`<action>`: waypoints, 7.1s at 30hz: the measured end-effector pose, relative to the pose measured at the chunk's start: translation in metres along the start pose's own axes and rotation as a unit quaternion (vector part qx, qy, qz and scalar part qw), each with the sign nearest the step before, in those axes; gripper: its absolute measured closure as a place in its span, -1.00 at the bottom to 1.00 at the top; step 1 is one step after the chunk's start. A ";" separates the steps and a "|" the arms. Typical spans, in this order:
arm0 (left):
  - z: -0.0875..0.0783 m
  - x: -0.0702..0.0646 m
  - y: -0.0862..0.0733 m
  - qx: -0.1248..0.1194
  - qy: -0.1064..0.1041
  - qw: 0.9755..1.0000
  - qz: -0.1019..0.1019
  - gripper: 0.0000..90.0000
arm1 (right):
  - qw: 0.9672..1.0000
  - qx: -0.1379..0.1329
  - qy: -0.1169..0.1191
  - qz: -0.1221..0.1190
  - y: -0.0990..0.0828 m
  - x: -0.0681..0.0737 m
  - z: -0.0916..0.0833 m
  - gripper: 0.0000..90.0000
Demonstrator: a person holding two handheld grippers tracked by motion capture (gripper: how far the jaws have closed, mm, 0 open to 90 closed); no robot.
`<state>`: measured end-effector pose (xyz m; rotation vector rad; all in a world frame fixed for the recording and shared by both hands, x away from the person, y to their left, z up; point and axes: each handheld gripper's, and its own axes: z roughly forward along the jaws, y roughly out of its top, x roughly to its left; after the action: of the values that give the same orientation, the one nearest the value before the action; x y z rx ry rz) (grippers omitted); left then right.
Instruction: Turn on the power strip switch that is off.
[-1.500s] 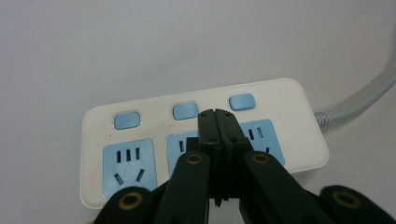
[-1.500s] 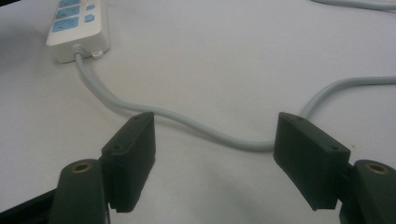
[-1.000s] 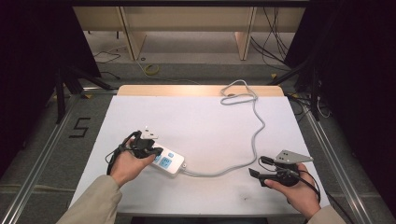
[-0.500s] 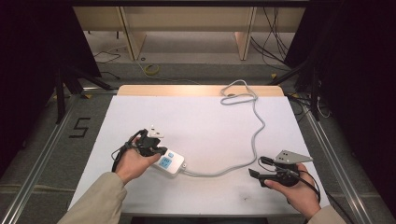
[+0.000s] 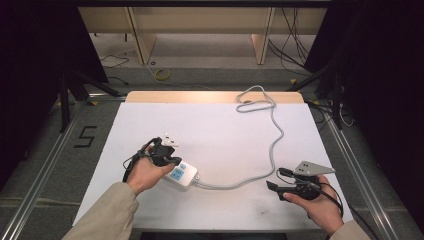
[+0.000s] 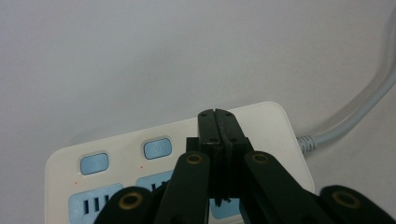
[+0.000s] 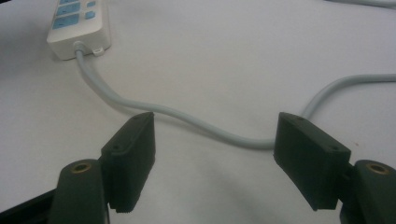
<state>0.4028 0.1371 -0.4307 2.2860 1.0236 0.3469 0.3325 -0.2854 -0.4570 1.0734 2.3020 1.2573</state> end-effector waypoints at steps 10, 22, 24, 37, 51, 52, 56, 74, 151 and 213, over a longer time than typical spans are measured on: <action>0.003 -0.001 0.005 0.001 -0.001 1.000 -0.001 1.00 | 1.000 0.001 0.000 0.000 0.000 0.000 0.000 -0.34; 0.008 -0.002 0.008 0.011 0.000 1.000 0.003 1.00 | 1.000 0.001 -0.001 -0.001 0.000 0.000 0.000 -0.34; 0.009 -0.002 0.009 0.015 0.001 1.000 0.004 1.00 | 1.000 0.001 -0.001 -0.001 0.000 0.000 0.000 -0.34; 0.016 -0.004 0.012 0.027 -0.001 1.000 0.010 1.00 | 1.000 0.002 -0.001 -0.001 -0.001 0.000 0.000 -0.34; 0.020 -0.006 0.016 0.038 0.000 0.999 0.012 1.00 | 1.000 0.004 -0.001 -0.004 -0.001 0.000 -0.001 -0.34; 0.020 -0.006 0.016 0.042 0.000 0.999 0.014 1.00 | 1.000 0.004 0.001 -0.004 -0.001 0.000 0.000 -0.34; 0.021 -0.007 0.017 0.045 0.001 0.999 0.011 1.00 | 1.000 0.005 0.002 -0.004 -0.001 0.000 0.000 -0.34; 0.025 -0.009 0.019 0.058 0.005 0.998 0.015 1.00 | 1.000 0.008 0.004 -0.005 -0.001 0.001 0.000 -0.34; 0.030 -0.014 0.022 0.090 0.019 0.995 0.034 1.00 | 1.000 0.019 0.014 -0.007 -0.003 0.003 0.001 -0.32; 0.027 -0.010 0.019 0.070 0.014 0.997 0.036 0.99 | 1.000 0.019 0.014 -0.008 -0.003 0.002 0.000 -0.32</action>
<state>0.4194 0.1085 -0.4399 2.4550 1.0114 0.3475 0.3299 -0.2843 -0.4593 1.0538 2.3583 1.2348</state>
